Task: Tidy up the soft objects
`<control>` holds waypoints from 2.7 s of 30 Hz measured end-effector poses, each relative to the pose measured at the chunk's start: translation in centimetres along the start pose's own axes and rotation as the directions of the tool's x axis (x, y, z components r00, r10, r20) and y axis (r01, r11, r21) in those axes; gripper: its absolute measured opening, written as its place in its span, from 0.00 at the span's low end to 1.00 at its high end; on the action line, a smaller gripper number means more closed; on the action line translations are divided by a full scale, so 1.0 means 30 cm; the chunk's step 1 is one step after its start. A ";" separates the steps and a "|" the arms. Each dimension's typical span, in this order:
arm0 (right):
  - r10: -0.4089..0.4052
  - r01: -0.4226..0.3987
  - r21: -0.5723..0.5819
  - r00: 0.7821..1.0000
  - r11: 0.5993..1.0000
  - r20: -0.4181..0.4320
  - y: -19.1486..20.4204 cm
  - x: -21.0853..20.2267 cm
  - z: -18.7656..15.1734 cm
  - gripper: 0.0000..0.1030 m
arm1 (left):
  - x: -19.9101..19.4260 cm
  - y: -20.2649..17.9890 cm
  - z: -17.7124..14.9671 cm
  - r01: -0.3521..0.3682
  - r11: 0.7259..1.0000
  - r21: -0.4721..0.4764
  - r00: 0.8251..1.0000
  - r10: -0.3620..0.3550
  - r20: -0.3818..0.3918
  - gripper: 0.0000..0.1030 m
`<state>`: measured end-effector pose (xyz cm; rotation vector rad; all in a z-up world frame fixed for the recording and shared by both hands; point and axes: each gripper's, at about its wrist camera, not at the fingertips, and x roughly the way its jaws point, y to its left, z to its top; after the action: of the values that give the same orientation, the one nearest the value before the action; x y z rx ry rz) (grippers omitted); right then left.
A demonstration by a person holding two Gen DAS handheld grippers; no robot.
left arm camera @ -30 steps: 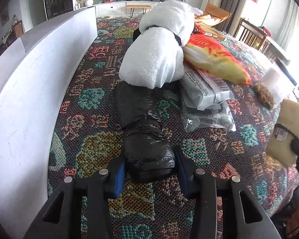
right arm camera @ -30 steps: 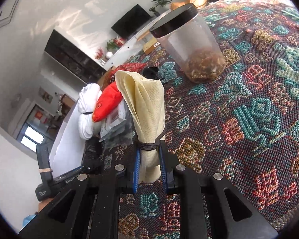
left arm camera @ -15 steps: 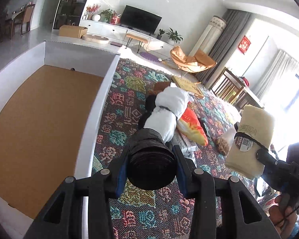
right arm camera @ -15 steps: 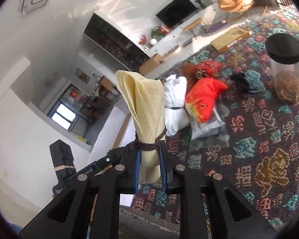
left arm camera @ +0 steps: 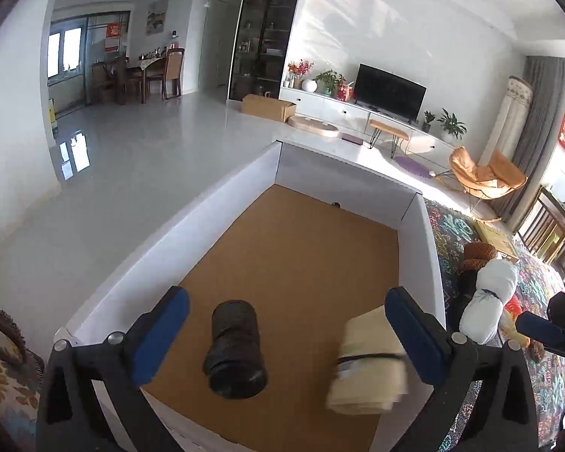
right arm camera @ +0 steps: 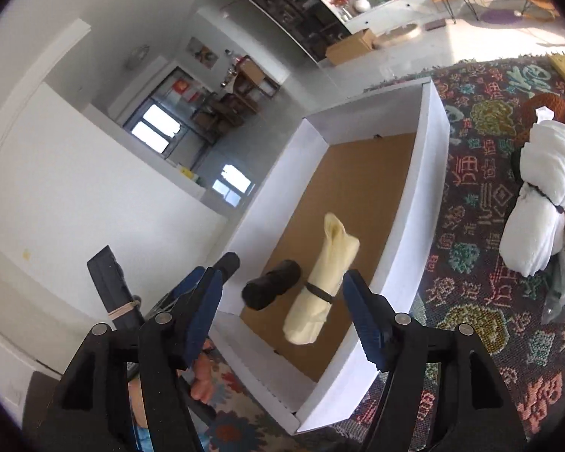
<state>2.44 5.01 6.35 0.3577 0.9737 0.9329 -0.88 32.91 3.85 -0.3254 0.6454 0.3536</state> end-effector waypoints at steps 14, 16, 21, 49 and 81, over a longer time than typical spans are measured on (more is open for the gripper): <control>-0.710 0.710 0.057 0.692 0.702 0.127 -0.499 -0.369 -0.266 0.69 | -0.069 -0.628 -0.262 0.421 0.873 0.248 0.905 -0.387 -0.175 1.00; -0.784 0.782 0.066 0.613 0.620 0.098 -0.569 -0.391 -0.290 0.69 | -0.010 -0.723 -0.358 0.446 0.845 0.294 0.889 -0.383 -0.249 1.00; -0.852 0.849 0.070 0.521 0.523 0.056 -0.681 -0.413 -0.336 0.69 | 0.212 -0.844 -0.525 0.362 0.843 0.398 0.914 -0.237 -0.329 1.00; -0.845 0.824 0.194 0.533 0.532 0.054 -0.788 -0.465 -0.363 0.85 | 0.377 -0.889 -0.541 0.284 0.861 0.423 0.935 -0.151 -0.321 1.00; -0.848 0.826 0.205 0.528 0.525 0.047 -0.795 -0.440 -0.363 0.85 | 0.378 -0.887 -0.540 0.285 0.861 0.422 0.935 -0.151 -0.322 1.00</control>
<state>2.57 -20.83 -7.58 0.0385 0.9326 -0.0866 10.14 5.22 -10.64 0.0165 0.9371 -0.0784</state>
